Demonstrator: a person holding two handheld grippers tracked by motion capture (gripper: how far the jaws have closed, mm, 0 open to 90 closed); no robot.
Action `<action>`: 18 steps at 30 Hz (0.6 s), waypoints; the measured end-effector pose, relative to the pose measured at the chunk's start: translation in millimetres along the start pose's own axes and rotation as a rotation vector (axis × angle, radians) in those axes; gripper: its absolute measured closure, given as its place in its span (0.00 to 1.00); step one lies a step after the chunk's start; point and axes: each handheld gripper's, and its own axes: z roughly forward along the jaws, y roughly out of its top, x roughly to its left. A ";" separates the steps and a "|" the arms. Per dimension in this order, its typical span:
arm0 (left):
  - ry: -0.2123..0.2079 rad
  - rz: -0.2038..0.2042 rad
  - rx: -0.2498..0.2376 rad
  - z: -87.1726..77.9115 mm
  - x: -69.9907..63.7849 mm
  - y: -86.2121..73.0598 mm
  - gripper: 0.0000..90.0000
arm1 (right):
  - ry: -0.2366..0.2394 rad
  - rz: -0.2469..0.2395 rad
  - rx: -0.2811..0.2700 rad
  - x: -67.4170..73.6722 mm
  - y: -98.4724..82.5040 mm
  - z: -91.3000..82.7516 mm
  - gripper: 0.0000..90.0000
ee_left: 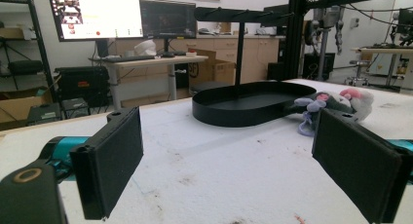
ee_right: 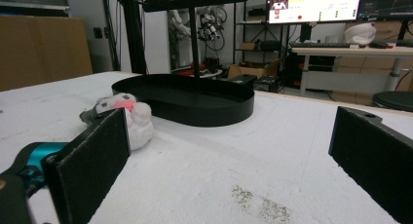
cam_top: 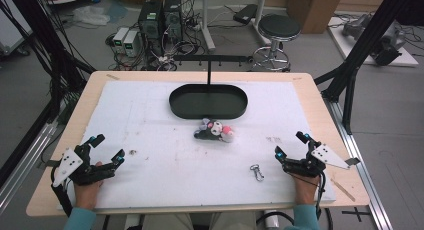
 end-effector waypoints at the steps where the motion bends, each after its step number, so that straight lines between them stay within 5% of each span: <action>1: 0.000 0.000 0.000 0.0 0.0 0.0 0.13 | -0.004 -0.007 0.000 0.1 0.0 -0.1 0.01; 18: -0.001 -0.003 0.006 0.2 1.0 0.2 0.13 | -0.004 0.001 0.001 -0.5 0.4 0.0 0.01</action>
